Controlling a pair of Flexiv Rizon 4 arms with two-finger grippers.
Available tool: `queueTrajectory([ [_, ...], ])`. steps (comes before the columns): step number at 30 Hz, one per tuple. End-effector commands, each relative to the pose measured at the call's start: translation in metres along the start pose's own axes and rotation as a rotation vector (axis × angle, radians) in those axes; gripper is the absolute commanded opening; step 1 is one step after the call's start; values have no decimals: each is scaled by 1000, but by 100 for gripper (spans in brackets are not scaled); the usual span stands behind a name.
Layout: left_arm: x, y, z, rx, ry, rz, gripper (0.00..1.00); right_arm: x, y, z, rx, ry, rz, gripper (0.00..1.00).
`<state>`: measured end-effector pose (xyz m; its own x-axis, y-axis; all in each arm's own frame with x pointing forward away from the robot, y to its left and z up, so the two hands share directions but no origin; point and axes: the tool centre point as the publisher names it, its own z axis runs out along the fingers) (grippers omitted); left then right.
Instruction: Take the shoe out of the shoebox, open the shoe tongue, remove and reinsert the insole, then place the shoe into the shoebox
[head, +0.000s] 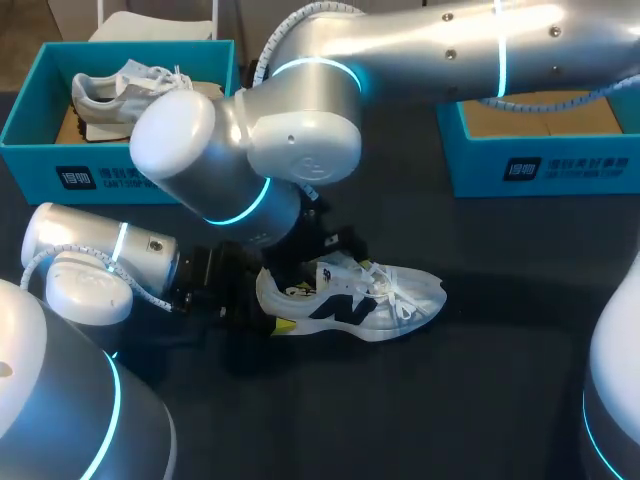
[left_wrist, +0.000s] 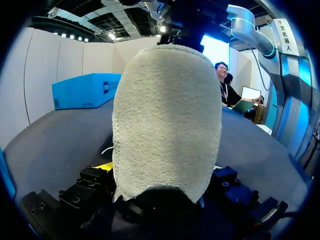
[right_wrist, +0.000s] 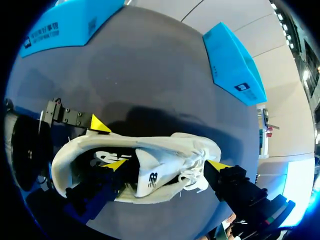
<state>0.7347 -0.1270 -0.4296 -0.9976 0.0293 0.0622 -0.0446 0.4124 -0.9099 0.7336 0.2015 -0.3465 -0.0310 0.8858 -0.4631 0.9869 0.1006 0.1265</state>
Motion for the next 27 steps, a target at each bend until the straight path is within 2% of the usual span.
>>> queueTrajectory([
  [1,-5,4,2,-3,0,-1,0,8,-5,8,3,-30,735,100],
  [9,-5,4,2,-3,0,-1,0,6,-8,16,38,-63,754,100],
  [20,-5,4,2,-3,0,-1,0,-23,-12,14,38,-111,782,100],
  [21,-5,4,2,-3,0,-1,0,-24,-11,14,38,-110,784,81],
  [22,-5,4,2,-3,0,-1,0,-25,-11,15,42,-110,786,49],
  [24,-5,4,2,-3,0,-1,0,-28,-11,14,50,-108,790,40],
  [27,-5,4,2,-3,0,-1,0,-33,-11,10,74,-110,784,11],
])
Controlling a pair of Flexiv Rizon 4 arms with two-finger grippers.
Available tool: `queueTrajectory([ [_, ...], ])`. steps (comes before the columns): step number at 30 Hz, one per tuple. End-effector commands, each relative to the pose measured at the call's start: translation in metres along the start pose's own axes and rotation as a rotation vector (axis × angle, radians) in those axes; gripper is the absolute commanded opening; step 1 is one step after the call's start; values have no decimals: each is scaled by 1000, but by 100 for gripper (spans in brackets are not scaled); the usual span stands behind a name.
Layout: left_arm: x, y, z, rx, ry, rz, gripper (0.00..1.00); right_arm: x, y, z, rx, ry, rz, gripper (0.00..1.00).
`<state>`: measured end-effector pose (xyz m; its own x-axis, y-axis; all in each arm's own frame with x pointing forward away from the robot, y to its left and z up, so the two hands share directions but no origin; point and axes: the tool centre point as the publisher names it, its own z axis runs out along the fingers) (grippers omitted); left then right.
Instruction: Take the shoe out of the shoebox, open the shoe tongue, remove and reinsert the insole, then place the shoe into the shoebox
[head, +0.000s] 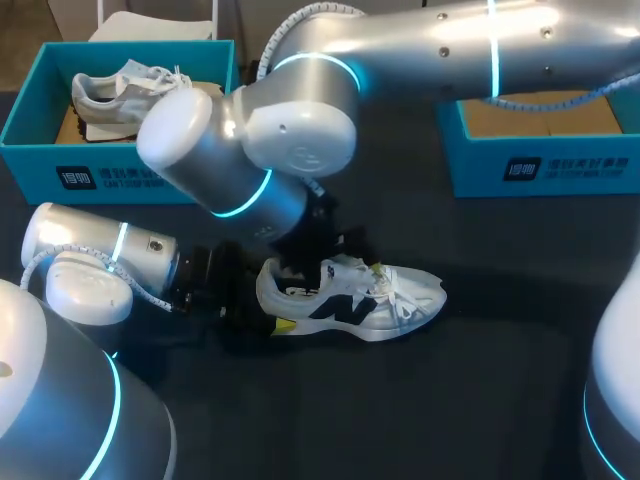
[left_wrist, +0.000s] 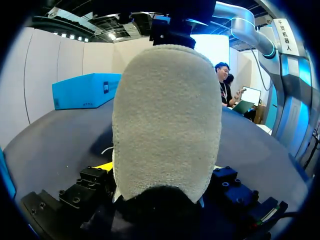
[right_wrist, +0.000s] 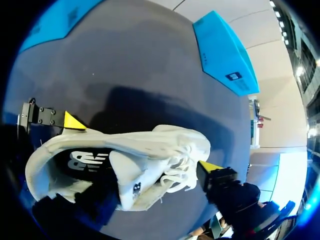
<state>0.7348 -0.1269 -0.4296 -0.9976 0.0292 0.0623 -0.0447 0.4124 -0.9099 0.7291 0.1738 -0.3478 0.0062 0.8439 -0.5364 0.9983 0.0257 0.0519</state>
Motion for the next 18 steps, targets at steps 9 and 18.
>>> queueTrajectory([
  [9,-5,4,2,-3,0,0,0,-24,-7,0,45,45,732,0],
  [18,-5,4,2,-3,0,0,0,-48,-10,10,46,107,731,0],
])
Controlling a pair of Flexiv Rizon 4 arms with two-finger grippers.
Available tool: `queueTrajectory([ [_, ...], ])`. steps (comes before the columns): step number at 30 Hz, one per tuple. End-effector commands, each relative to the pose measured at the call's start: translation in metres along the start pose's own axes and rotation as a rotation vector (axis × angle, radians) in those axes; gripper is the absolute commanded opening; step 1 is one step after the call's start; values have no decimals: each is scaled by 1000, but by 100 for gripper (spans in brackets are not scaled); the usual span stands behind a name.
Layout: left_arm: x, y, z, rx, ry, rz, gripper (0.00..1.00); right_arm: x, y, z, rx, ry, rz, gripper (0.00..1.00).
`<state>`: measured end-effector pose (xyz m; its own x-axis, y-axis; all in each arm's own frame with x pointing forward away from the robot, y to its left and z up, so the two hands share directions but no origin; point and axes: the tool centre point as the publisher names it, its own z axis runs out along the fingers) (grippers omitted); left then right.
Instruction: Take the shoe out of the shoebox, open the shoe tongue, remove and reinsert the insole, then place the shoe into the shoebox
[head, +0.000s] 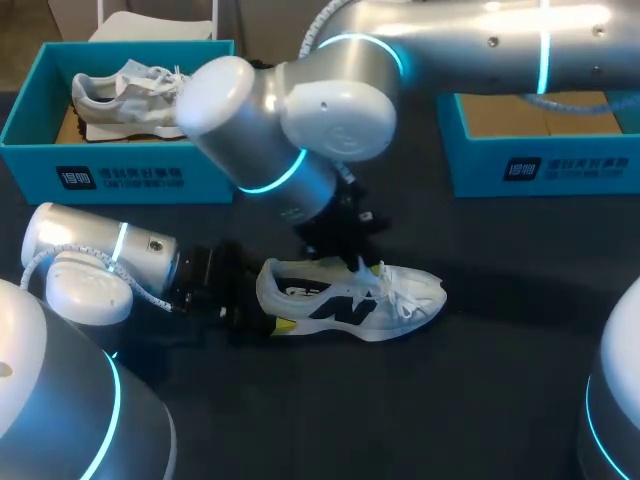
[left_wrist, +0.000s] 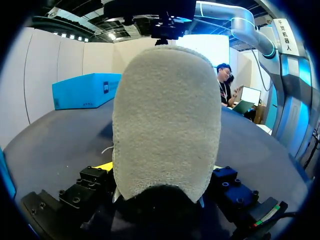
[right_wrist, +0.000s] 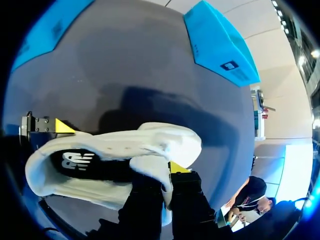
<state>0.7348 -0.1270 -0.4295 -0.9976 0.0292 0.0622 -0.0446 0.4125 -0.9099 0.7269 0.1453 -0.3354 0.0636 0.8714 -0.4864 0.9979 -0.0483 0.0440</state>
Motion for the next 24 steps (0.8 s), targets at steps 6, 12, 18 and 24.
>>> queueTrajectory([
  [6,-5,4,2,-3,0,-1,0,-41,-6,12,-42,102,656,0],
  [12,-5,4,2,-3,0,-1,0,-52,-3,27,-46,98,616,0],
  [18,-5,4,2,-3,0,-1,0,-59,1,40,-51,95,597,43],
  [24,-5,4,2,-3,0,-1,0,-66,3,58,-46,63,587,56],
])
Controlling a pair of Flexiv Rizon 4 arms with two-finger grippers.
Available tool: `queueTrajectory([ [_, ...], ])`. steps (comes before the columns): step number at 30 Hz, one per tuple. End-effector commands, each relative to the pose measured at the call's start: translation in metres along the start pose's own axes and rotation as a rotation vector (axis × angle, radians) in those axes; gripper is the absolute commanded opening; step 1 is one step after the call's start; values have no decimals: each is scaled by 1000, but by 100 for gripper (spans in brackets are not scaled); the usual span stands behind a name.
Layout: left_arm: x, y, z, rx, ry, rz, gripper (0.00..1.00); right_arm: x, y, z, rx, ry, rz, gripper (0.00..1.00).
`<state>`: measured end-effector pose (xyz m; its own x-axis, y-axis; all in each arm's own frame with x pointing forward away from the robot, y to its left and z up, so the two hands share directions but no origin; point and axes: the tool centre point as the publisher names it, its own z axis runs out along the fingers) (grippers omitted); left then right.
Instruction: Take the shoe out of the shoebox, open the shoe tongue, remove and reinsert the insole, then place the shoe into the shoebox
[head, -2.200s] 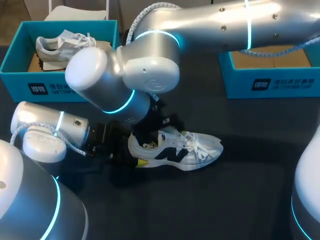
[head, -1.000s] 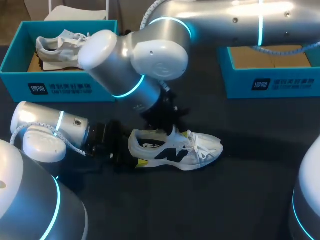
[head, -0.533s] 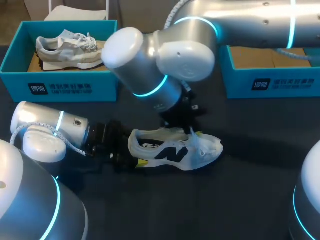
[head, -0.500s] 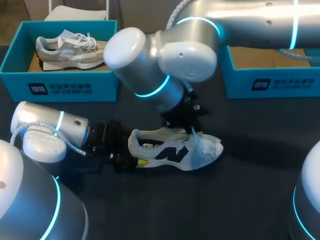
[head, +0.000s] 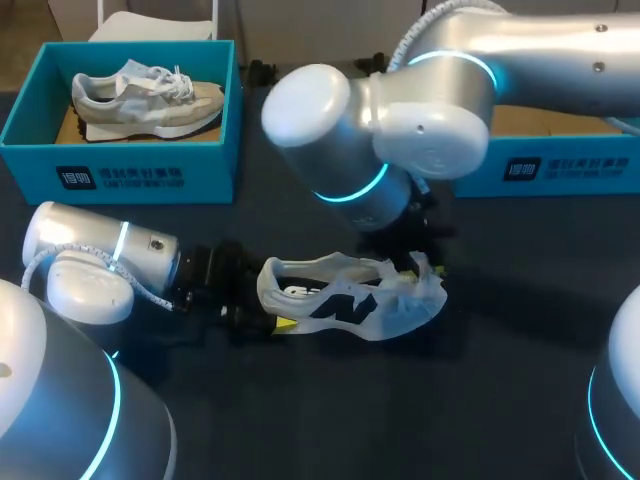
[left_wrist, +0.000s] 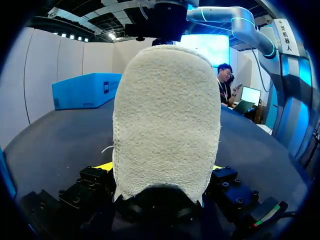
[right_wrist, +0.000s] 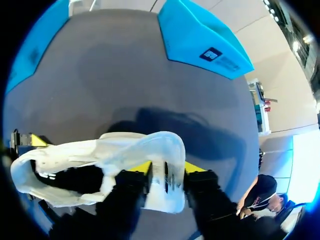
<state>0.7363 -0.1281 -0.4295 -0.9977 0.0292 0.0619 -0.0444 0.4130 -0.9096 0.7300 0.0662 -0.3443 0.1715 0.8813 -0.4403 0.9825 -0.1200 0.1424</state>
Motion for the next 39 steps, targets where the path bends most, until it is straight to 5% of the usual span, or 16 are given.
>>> queueTrajectory([
  [1,-4,4,1,-3,0,-1,0,-3,-4,14,-3,11,477,64],
  [5,-4,4,1,-3,0,-1,0,-4,-4,28,13,-5,468,84],
  [12,-4,4,1,-3,0,-1,0,-7,-10,40,30,-2,481,86],
  [20,-4,4,1,-3,0,-1,0,-25,-9,7,-27,12,456,100],
  [27,-4,4,1,-3,0,-1,0,-27,3,-13,-105,74,378,100],
  [39,-4,4,1,-3,0,-1,0,-28,29,-76,-298,79,-10,100],
])
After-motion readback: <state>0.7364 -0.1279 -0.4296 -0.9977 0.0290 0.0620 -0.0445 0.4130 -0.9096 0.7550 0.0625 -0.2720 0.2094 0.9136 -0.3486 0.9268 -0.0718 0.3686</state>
